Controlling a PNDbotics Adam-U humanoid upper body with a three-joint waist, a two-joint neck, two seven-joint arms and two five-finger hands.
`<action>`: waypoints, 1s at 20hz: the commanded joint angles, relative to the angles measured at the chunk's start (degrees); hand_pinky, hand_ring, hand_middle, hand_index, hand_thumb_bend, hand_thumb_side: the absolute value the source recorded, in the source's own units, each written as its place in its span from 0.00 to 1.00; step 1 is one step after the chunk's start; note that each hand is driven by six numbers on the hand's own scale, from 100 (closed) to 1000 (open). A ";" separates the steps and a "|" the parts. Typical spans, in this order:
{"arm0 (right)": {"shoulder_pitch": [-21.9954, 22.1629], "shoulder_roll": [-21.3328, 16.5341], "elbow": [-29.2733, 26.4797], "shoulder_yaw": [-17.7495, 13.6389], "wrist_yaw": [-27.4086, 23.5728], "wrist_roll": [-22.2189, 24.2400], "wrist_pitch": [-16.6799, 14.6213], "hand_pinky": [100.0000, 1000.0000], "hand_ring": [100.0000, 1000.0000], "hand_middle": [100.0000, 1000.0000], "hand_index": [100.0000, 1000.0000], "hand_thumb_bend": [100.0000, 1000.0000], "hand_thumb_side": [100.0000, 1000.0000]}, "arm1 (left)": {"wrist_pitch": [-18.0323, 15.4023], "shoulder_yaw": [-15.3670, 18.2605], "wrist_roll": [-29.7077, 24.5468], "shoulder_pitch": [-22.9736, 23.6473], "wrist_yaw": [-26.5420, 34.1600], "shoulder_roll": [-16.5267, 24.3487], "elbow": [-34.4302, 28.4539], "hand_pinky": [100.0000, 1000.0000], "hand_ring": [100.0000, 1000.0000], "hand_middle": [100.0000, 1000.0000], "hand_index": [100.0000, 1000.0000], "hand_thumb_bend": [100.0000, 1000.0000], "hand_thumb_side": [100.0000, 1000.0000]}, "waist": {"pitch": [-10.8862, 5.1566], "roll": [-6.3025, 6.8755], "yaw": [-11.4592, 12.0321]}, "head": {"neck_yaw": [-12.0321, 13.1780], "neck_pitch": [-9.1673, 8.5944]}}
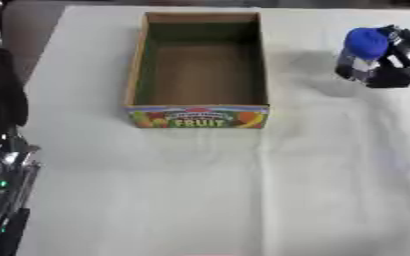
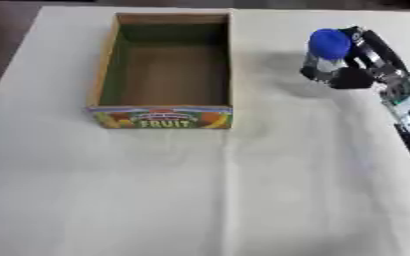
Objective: Pick up objects on the table and place them in the box.
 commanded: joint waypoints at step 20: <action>-4.87 -2.30 -18.15 6.20 -15.16 7.22 4.31 0.00 0.00 0.05 0.36 0.03 0.40 | -0.09 -0.02 -0.70 -0.48 0.52 1.66 -0.82 0.89 0.71 0.93 0.86 0.34 0.81 | -2.86 -1.50 0.56 | 2.42 1.69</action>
